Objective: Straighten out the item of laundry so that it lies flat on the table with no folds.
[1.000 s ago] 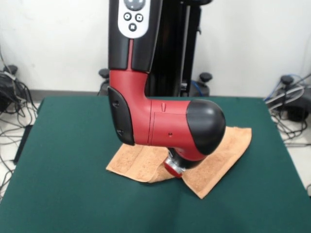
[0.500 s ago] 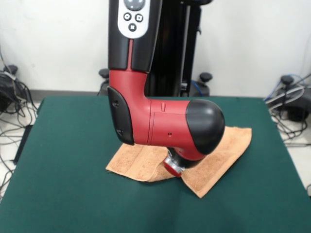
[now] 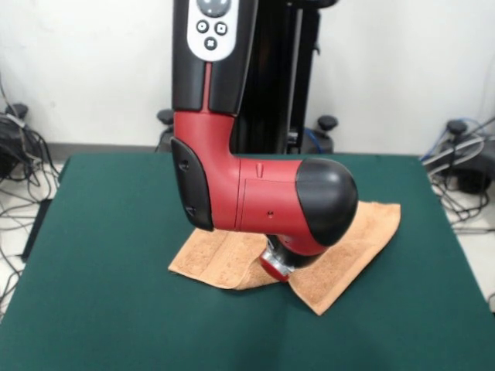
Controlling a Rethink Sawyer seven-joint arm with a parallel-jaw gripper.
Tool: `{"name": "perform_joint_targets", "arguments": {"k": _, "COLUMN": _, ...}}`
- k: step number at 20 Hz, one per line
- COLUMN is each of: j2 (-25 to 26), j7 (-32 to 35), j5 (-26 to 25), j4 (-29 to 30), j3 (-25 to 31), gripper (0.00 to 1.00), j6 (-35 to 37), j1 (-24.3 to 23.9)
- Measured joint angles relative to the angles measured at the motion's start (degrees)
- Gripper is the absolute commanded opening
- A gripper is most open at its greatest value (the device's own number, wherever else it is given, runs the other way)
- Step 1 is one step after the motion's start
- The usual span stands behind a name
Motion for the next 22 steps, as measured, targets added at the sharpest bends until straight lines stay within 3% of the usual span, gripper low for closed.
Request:
{"name": "perform_joint_targets", "arguments": {"k": 3, "j2": 0.0, "j7": 0.0, "j5": 0.0, "j4": 0.0, "j3": 0.0, "gripper": 0.00, "j6": 0.0, "j1": 0.0}}
{"name": "perform_joint_targets", "arguments": {"k": 4, "j2": 0.0, "j7": 0.0, "j5": 0.0, "j4": 0.2, "j3": 0.0, "gripper": 1.00, "j6": 0.0, "j1": 0.0}}
{"name": "perform_joint_targets", "arguments": {"k": 22, "j2": -0.2, "j7": 0.0, "j5": 0.0, "j4": 0.7, "j3": 0.0, "gripper": 1.00, "j6": 0.0, "j1": 0.0}}
